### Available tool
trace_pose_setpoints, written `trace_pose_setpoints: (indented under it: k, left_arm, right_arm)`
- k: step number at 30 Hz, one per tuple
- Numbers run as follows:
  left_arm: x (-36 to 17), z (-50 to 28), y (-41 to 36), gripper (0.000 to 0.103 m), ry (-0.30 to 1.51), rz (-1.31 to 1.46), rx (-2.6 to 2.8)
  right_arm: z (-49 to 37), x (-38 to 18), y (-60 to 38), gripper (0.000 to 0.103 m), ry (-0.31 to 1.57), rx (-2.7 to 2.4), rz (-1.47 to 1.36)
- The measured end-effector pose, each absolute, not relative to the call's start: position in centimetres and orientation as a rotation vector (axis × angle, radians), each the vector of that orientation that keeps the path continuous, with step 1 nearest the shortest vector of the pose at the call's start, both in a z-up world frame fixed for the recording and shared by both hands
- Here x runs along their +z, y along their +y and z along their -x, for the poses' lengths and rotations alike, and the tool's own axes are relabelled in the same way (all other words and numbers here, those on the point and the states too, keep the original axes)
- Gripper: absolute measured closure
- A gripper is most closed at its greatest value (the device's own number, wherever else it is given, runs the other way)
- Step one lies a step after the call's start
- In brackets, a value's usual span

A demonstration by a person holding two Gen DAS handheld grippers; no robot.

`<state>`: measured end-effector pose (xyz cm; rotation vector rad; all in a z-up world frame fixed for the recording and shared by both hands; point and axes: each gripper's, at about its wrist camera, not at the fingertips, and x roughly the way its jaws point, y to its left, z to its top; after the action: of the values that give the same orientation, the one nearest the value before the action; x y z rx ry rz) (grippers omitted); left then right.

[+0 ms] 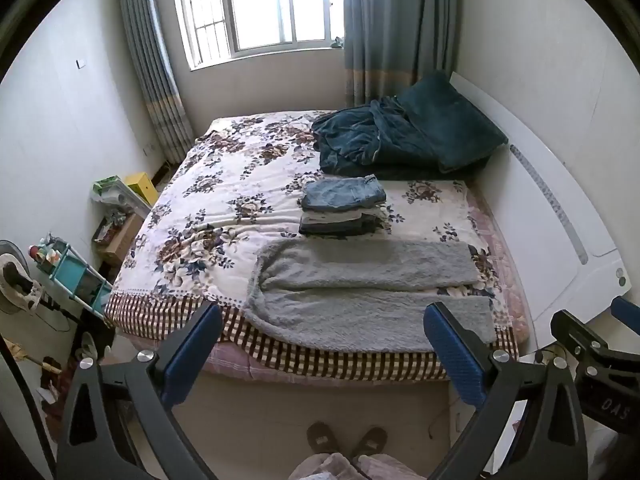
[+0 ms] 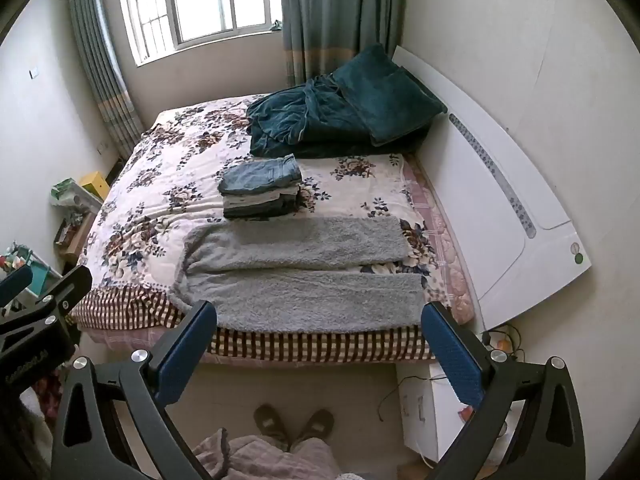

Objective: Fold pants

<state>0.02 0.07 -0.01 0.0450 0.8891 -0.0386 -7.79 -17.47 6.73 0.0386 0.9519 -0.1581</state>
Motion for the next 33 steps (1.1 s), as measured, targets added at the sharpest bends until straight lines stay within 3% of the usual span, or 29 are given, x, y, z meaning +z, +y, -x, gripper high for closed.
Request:
trace_pose_setpoints:
  k: [33]
  left_arm:
    - [-0.5,-0.9,-1.5,0.0,0.884,-0.051,-0.039]
  right_arm:
    - [7.8,6.5,-18.8,0.0,0.963,-0.155,-0.051]
